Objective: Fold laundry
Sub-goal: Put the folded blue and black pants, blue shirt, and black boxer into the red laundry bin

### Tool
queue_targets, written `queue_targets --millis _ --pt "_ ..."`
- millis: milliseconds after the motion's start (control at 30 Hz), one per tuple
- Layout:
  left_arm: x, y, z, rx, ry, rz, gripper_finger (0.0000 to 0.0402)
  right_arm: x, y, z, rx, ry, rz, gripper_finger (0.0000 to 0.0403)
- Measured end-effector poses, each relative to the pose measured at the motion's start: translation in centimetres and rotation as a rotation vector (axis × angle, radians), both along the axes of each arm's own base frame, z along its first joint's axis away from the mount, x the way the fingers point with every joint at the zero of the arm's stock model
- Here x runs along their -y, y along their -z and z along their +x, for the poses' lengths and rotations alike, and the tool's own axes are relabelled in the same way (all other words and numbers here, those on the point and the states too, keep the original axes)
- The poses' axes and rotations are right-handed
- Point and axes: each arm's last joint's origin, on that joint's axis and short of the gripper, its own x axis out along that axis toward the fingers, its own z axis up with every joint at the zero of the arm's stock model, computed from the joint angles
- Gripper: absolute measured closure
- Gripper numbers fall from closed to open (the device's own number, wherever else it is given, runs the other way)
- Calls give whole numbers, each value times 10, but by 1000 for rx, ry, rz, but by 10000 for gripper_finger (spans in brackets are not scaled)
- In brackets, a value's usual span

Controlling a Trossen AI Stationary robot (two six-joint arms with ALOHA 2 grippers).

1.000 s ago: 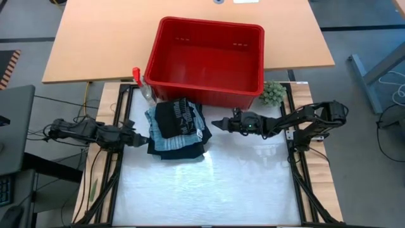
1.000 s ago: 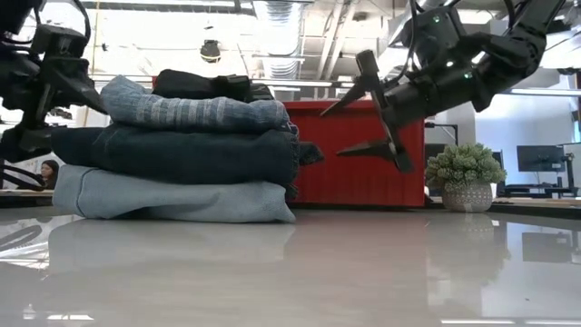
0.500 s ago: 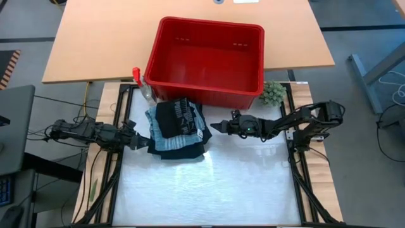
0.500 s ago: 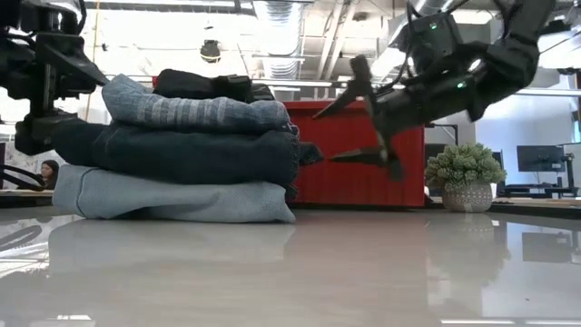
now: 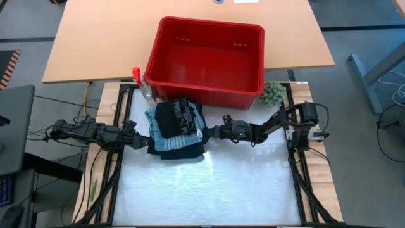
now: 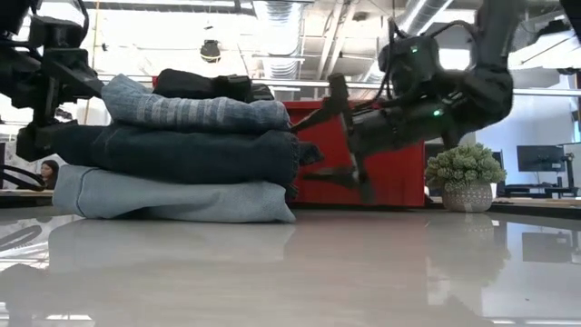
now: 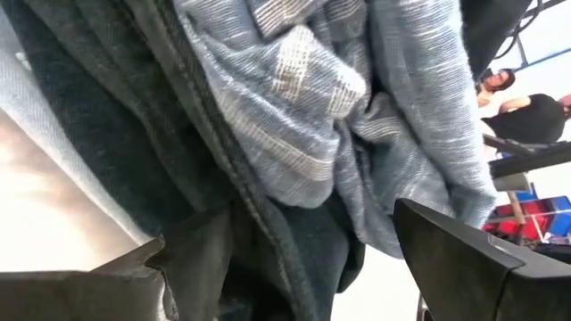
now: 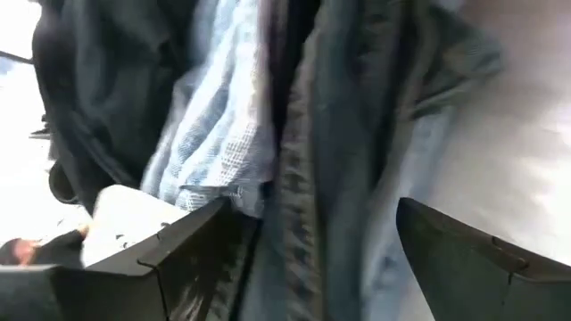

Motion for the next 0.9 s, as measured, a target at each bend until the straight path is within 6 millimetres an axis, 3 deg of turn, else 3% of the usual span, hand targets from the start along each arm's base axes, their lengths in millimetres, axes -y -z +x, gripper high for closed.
queue_targets --millis 233,467,700,900 --pt "-1 4 4 17 -42 22 108 7 16 25 38 -54 -8 58" --pt "-7 5 6 5 -218 33 108 16 27 50 75 -56 -6 58" --pt "-9 17 18 -163 -240 20 108 17 33 77 31 -79 12 58" --pt "-10 29 30 -159 -197 -13 108 15 33 88 -66 -79 42 67"
